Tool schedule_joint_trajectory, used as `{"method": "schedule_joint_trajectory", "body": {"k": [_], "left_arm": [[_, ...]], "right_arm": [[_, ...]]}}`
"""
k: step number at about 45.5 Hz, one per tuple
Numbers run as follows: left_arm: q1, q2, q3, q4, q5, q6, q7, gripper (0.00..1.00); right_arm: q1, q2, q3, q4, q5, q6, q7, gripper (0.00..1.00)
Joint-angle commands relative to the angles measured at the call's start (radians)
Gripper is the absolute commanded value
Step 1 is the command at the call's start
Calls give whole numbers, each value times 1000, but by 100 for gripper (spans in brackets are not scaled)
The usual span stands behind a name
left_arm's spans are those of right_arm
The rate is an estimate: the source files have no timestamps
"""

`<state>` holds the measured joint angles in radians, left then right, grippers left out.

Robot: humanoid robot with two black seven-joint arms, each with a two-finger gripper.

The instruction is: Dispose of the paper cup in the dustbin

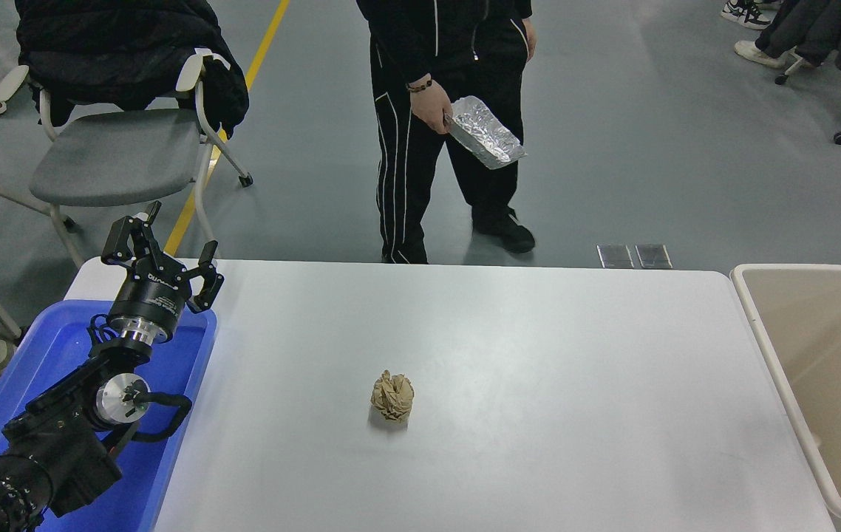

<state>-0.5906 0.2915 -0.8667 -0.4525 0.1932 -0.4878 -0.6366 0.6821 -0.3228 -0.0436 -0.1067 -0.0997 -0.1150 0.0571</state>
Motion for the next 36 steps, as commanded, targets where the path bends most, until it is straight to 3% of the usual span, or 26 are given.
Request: {"method": "schedule_joint_trajectory", "body": {"k": [1, 14, 25, 36], "left_arm": [[0, 0, 0, 0, 0, 0, 0, 100], [0, 0, 0, 0, 0, 0, 0, 100], [0, 0, 0, 0, 0, 0, 0, 100], [0, 0, 0, 2, 0, 0, 0, 100]], "right_arm": [[88, -31, 24, 28, 0, 0, 4, 100], [309, -87, 286, 81, 0, 5, 4, 100], [393, -260, 367, 410, -2, 5, 7, 100], [376, -311, 683, 665, -43, 8, 55, 100]]}}
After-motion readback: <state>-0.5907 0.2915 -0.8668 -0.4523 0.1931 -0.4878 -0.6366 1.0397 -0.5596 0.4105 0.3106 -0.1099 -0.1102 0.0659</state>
